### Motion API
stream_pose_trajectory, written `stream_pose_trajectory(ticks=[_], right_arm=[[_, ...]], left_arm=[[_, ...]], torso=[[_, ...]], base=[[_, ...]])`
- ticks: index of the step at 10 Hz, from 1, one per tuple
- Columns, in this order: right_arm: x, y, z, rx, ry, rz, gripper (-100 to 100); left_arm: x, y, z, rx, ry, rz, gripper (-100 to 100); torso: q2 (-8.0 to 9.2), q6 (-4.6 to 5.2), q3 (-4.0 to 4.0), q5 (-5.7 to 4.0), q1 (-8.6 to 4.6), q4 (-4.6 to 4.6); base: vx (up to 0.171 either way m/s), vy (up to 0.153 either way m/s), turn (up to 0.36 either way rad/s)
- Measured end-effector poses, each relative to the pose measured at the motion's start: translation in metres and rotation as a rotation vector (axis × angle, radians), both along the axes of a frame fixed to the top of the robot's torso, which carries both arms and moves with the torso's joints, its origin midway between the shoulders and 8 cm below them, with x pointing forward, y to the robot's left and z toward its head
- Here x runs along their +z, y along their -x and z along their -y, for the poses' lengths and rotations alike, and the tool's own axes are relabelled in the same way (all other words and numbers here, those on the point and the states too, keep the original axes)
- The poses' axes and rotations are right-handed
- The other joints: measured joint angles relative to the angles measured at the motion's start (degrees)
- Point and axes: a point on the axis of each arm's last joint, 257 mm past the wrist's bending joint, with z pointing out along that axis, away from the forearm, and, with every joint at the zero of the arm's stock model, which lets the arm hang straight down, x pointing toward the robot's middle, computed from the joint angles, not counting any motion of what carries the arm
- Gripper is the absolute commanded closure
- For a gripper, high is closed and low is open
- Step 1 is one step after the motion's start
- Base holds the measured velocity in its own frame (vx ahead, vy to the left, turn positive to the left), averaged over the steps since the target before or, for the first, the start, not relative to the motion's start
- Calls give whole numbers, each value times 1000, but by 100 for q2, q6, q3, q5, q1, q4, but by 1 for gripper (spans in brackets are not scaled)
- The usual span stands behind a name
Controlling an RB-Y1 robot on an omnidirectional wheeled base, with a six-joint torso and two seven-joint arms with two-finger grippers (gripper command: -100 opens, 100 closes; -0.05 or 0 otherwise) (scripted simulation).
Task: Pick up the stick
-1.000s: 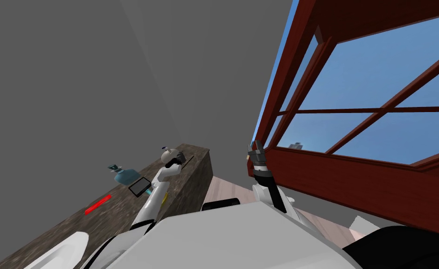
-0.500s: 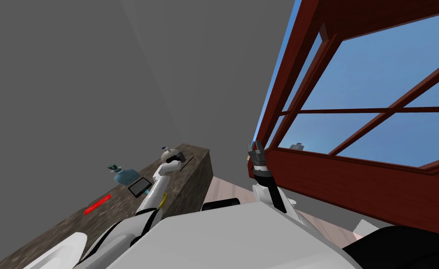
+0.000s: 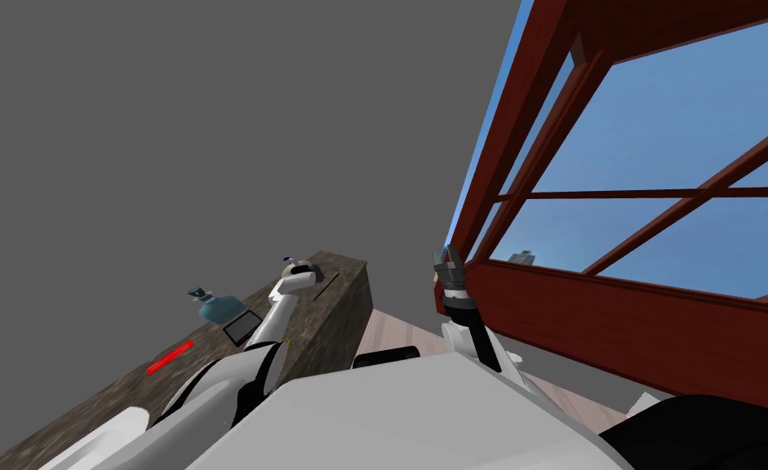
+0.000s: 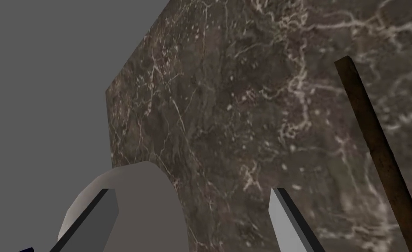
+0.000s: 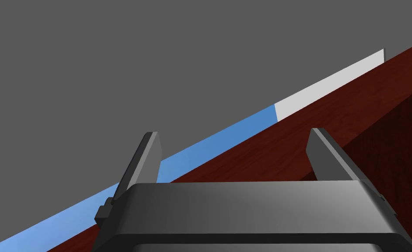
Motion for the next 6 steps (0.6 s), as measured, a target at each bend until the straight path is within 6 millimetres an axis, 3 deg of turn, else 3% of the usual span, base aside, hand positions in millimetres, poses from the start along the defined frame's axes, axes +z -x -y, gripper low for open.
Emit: stream_pose_trajectory(ticks=[6], right_arm=[[0, 0, 0, 0, 0, 0, 0]], left_arm=[[-6, 1, -5, 92, 135, -142, -100]], torso=[[1, 0, 1, 0, -1, 0]], base=[[21, -14, 22]])
